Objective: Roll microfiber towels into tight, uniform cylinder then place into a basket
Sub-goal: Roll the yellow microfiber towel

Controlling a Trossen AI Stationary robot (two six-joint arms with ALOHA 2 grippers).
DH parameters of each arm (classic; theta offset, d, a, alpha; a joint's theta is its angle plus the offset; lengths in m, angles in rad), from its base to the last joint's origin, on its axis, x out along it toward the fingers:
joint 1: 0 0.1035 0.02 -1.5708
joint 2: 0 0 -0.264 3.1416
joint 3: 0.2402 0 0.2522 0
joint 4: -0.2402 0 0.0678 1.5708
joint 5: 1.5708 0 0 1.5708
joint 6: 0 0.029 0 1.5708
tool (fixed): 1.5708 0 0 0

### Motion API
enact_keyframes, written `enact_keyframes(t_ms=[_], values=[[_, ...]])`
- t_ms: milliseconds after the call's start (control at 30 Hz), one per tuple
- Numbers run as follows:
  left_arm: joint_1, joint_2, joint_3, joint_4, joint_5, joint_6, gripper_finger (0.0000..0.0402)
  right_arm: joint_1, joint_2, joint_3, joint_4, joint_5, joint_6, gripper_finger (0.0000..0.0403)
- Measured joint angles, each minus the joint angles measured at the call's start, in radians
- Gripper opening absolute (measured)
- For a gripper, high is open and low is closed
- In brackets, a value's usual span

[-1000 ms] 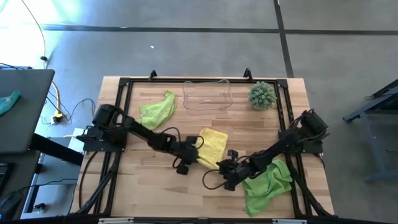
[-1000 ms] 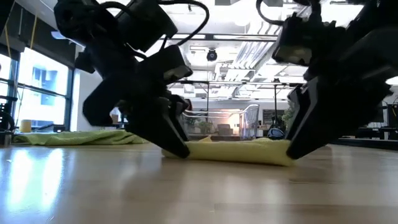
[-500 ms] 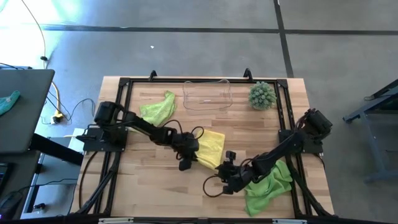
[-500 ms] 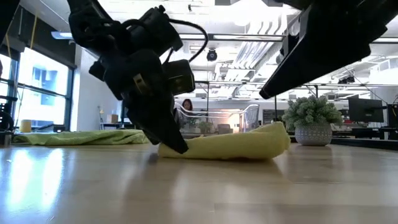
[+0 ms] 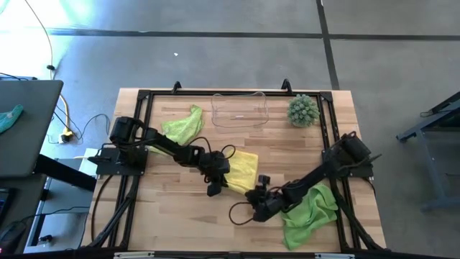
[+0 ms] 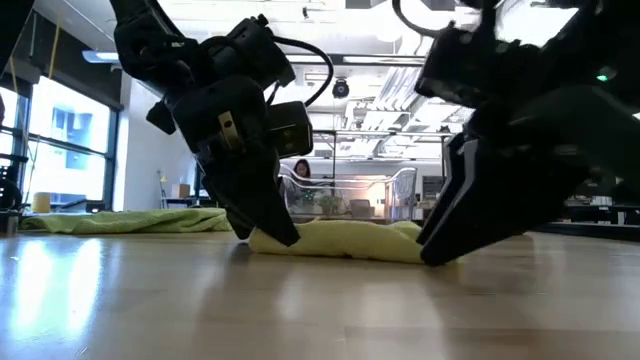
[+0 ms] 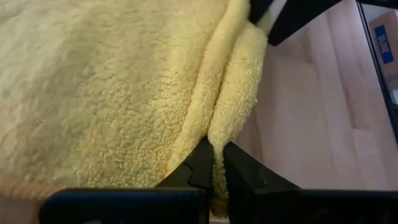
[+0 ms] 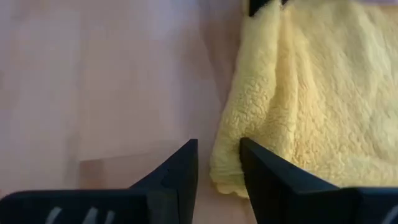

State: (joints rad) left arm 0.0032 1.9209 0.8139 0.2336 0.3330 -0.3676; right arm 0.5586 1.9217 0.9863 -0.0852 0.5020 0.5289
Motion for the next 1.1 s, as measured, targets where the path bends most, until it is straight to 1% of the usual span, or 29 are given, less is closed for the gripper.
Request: enact_keyframes(t_ms=[67,200,300,433,533,700,867,1033,1100], values=[[0.000,0.000,0.000,0.000,0.007,0.000,0.0013,-0.010,0.001,0.000,-0.002,-0.004,0.011,0.0138],[0.000,0.001,-0.001,-0.002,0.033,0.000,0.0013,-0.019,0.001,0.006,-0.008,-0.005,-0.027,0.0174],[0.000,0.001,-0.001,-0.002,0.035,0.000,0.0013,-0.021,0.002,0.042,-0.033,-0.045,-0.037,0.0189],[0.000,0.001,-0.001,-0.002,0.035,0.000,0.0013,-0.017,0.002,0.138,-0.156,-0.089,-0.039,0.0186],[0.000,0.001,-0.001,-0.001,0.035,0.000,0.0012,-0.013,0.001,0.187,-0.234,-0.064,-0.040,0.0178],[0.000,0.001,-0.001,-0.001,0.034,0.000,0.0012,-0.013,0.006,0.193,-0.269,-0.013,-0.039,0.0164],[-0.001,0.001,-0.001,0.000,0.034,0.000,0.0014,-0.016,0.053,0.193,-0.280,-0.010,-0.033,0.0161],[-0.002,0.002,-0.001,0.000,0.041,0.002,0.0026,-0.013,0.099,0.199,-0.304,0.008,-0.027,0.0161],[-0.003,0.002,-0.001,0.000,0.047,0.004,0.0030,-0.013,0.103,0.200,-0.326,0.010,0.003,0.0161]])
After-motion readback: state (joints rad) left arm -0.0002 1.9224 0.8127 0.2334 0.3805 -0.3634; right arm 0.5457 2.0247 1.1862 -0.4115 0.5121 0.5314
